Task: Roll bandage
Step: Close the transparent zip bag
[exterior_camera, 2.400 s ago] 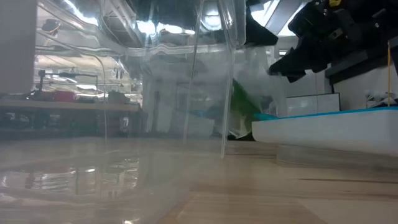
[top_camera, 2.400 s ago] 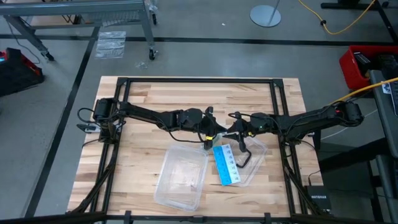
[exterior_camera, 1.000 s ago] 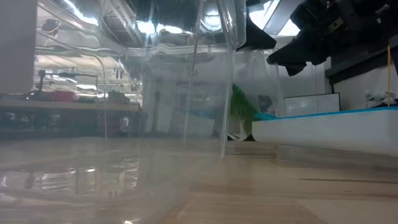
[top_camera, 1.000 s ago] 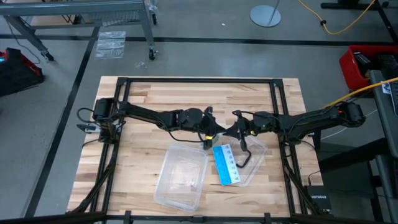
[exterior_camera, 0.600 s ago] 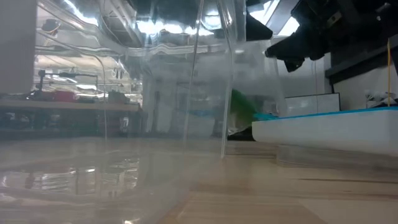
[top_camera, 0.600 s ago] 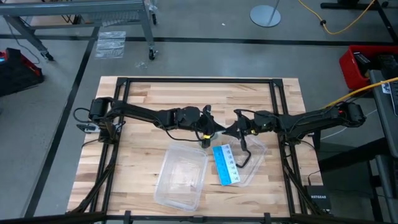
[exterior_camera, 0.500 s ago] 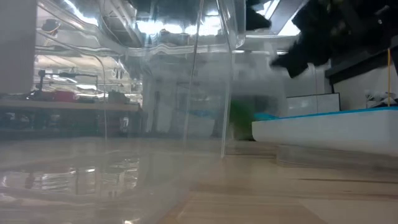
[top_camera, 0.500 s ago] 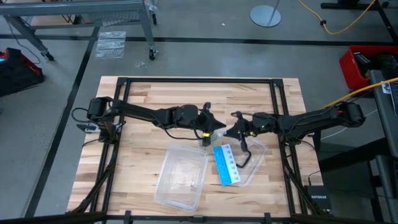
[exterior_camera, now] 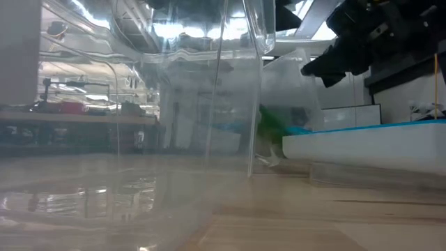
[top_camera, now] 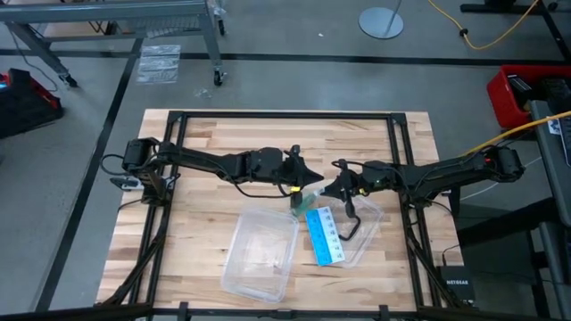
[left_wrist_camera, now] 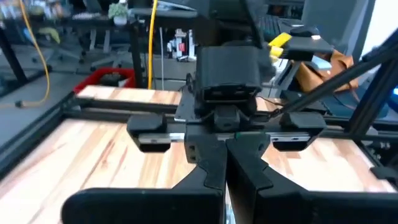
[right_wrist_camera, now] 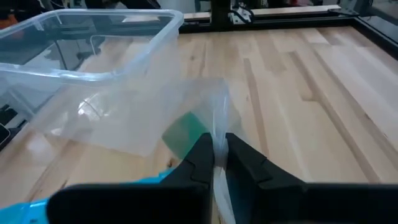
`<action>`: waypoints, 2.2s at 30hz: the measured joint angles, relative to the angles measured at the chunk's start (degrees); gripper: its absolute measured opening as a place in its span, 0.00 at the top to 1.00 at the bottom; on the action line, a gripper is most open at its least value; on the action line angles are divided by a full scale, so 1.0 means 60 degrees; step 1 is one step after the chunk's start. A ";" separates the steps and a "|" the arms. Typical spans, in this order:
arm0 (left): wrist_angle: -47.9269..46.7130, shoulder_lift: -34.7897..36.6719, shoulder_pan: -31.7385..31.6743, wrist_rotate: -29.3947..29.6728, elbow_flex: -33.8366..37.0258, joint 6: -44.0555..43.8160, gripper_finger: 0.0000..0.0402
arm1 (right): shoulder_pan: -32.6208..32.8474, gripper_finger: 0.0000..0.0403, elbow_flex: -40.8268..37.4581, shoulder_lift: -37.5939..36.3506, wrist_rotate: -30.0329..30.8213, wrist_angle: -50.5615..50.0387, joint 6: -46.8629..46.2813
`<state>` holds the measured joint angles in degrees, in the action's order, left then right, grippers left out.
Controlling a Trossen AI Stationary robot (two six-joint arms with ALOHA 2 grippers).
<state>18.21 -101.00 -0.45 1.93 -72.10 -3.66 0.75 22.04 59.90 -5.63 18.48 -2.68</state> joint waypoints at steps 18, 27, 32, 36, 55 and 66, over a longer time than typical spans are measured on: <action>-0.0446 0.0002 0.0229 0.0635 0.0000 -0.0864 0.62 | -0.0004 0.93 0.0006 -0.0026 0.0110 0.1298 0.0219; -0.0446 -0.0005 0.0328 0.0610 0.0000 -0.0842 0.63 | -0.0004 0.93 0.0011 -0.0026 0.0190 0.1445 0.0232; -0.0505 -0.0005 0.0328 0.0610 0.0000 -0.0879 0.64 | -0.0004 0.93 0.0015 -0.0026 0.0190 0.1576 0.0229; -0.0494 -0.0009 0.0328 0.0606 0.0000 -0.0904 0.64 | -0.0004 0.93 0.0015 -0.0026 0.0190 0.1791 0.0224; -0.0378 -0.0082 0.0302 0.0606 0.0000 -0.0029 0.97 | -0.0004 0.93 0.0019 -0.0026 0.0190 0.1989 0.0207; -0.0049 -0.0107 0.0328 0.0614 0.0020 0.0889 1.00 | -0.0004 0.93 0.0035 -0.0047 0.0186 0.1772 0.0211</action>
<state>17.91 -101.65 1.52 5.61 -71.97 1.68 0.73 22.25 59.61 -4.51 29.11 -1.41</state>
